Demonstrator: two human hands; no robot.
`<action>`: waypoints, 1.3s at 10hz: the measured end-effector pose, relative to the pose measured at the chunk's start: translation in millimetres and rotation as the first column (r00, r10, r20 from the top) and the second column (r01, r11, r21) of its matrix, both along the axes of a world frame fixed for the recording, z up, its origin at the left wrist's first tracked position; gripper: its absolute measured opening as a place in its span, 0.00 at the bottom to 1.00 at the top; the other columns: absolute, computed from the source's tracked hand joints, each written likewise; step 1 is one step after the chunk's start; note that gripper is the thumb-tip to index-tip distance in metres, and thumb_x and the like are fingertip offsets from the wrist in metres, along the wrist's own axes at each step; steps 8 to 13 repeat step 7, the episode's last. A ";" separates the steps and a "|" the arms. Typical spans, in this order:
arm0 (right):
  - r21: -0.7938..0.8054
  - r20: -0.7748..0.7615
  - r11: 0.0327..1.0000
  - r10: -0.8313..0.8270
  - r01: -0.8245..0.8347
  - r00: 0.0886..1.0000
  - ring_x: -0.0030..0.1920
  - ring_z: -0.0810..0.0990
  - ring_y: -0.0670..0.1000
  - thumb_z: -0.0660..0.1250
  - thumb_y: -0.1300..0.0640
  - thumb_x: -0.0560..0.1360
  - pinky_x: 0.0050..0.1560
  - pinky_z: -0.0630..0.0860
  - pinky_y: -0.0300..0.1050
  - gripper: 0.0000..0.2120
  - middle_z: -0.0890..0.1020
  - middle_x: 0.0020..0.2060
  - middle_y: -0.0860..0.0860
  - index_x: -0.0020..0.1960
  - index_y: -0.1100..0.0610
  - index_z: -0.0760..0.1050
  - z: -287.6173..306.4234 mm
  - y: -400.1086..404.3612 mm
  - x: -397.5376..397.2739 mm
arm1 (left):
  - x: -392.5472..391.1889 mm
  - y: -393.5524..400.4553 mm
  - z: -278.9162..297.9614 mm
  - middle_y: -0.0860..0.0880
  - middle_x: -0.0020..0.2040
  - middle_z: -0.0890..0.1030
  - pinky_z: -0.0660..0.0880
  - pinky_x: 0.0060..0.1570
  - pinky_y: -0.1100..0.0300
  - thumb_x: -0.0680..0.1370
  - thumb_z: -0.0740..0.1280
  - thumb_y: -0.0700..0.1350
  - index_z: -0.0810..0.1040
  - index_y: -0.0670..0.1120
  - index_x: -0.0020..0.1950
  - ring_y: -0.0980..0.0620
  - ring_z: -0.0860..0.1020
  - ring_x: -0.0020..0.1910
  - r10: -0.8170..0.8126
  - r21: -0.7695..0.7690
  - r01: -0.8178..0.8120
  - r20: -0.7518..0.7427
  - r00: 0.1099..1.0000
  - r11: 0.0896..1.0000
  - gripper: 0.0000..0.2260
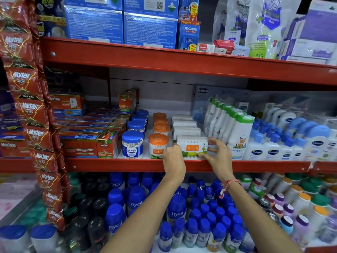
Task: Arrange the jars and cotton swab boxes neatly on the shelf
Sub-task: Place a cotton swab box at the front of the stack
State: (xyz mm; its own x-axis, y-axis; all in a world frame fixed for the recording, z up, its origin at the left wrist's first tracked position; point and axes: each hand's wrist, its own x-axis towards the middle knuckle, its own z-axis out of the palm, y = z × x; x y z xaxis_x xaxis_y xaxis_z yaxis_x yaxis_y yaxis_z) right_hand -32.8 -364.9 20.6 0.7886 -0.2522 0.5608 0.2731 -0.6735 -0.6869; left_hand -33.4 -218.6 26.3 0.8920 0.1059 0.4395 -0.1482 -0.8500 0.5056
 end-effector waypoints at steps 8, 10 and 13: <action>0.095 -0.062 0.990 0.109 -0.102 0.992 0.53 0.81 0.50 0.74 0.58 0.68 0.56 0.79 0.46 0.28 0.81 0.55 0.55 0.65 0.56 0.70 -6.7 -3.3 -9.2 | -19.9 15.7 7.1 0.40 0.57 0.79 0.77 0.51 0.57 0.79 0.58 0.30 0.62 0.35 0.71 0.45 0.80 0.55 -0.079 0.304 0.061 0.046 0.996 0.951 0.21; 0.095 -0.062 0.990 0.109 -0.102 0.992 0.53 0.81 0.50 0.74 0.58 0.68 0.56 0.79 0.46 0.28 0.81 0.55 0.55 0.65 0.56 0.70 -6.7 -3.3 -9.2 | -19.9 15.7 7.1 0.40 0.57 0.79 0.77 0.51 0.57 0.79 0.58 0.30 0.62 0.35 0.71 0.45 0.80 0.55 -0.079 0.304 0.061 0.046 0.996 0.951 0.21; 0.095 -0.062 0.990 0.109 -0.102 0.992 0.53 0.81 0.50 0.74 0.58 0.68 0.56 0.79 0.46 0.28 0.81 0.55 0.55 0.65 0.56 0.70 -6.7 -3.3 -9.2 | -19.9 15.7 7.1 0.40 0.57 0.79 0.77 0.51 0.57 0.79 0.58 0.30 0.62 0.35 0.71 0.45 0.80 0.55 -0.079 0.304 0.061 0.046 0.996 0.951 0.21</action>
